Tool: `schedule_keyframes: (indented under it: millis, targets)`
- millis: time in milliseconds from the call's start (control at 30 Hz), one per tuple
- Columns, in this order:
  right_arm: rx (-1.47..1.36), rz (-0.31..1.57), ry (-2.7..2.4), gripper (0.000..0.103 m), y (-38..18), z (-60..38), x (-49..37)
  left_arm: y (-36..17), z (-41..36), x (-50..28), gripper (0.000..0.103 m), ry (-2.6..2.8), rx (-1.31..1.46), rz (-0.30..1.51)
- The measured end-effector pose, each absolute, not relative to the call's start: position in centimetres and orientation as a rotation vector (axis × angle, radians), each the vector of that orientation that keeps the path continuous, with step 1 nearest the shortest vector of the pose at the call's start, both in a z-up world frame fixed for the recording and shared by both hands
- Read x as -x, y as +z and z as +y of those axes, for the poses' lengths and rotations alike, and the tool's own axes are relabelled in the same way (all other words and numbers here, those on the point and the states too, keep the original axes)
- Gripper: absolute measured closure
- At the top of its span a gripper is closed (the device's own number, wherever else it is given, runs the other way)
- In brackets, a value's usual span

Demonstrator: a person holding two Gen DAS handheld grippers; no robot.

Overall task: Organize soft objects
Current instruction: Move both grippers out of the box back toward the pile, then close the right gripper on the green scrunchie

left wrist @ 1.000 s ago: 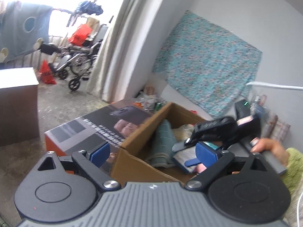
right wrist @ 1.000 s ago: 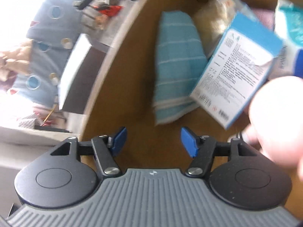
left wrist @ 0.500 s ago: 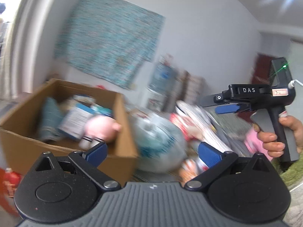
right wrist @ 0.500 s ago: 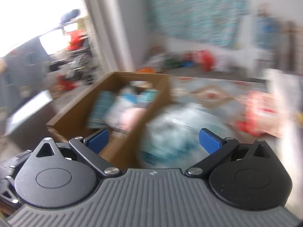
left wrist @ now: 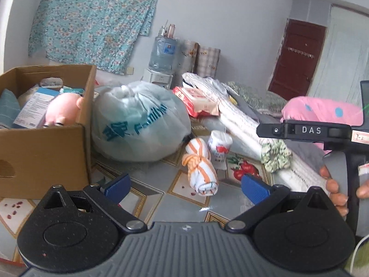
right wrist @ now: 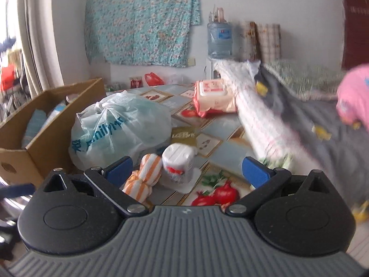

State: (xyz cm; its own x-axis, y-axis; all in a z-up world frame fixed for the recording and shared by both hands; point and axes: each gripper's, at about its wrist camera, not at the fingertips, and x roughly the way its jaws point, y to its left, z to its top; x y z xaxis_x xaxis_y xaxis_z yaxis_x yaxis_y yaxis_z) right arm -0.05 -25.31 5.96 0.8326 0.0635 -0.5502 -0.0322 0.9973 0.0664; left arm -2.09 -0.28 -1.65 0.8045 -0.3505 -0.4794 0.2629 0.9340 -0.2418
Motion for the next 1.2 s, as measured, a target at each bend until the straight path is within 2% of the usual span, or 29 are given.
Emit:
schedule_keyframes:
  millis: [133,433,667,733,800,867,967,1100,1200]
  targets:
    - [-0.173,0.52,0.078,0.001,4.0,-26.6,1.1,-2.5,-1.3,1.7,0.001,-0.358,0.149,0.532]
    - [-0.198,0.457,-0.094,0.003,3.4,-30.3,2.5,-3.5,-3.7,-1.0,0.001,-0.455,0.138,0.51]
    - [-0.111,0.517,-0.222,0.028,1.6,-32.8,-1.1,-3.3,-5.7,-2.5,0.001,-0.436,0.04,0.431]
    - [-0.089,0.554,-0.253,0.041,0.6,-33.2,-2.2,-3.4,-6.1,-3.0,0.0,-0.42,0.012,0.453]
    - [-0.051,0.588,-0.287,0.068,-0.4,-33.4,-3.3,-3.6,-6.2,-3.7,0.0,-0.413,0.002,0.487]
    - [-0.037,0.594,-0.309,0.083,-1.1,-33.7,-3.6,-3.9,-6.1,-4.3,0.0,-0.416,0.009,0.515]
    - [-0.097,0.577,-0.28,0.087,-1.1,-34.3,-3.3,-4.2,-5.8,-4.8,0.0,-0.421,0.036,0.544]
    - [-0.166,0.544,-0.197,0.088,-0.5,-34.3,-2.9,-4.6,-5.3,-5.8,0.001,-0.448,0.115,0.597]
    - [-0.218,0.528,-0.129,0.088,-0.2,-33.9,-3.3,-4.8,-5.3,-6.3,0.005,-0.444,0.126,0.614]
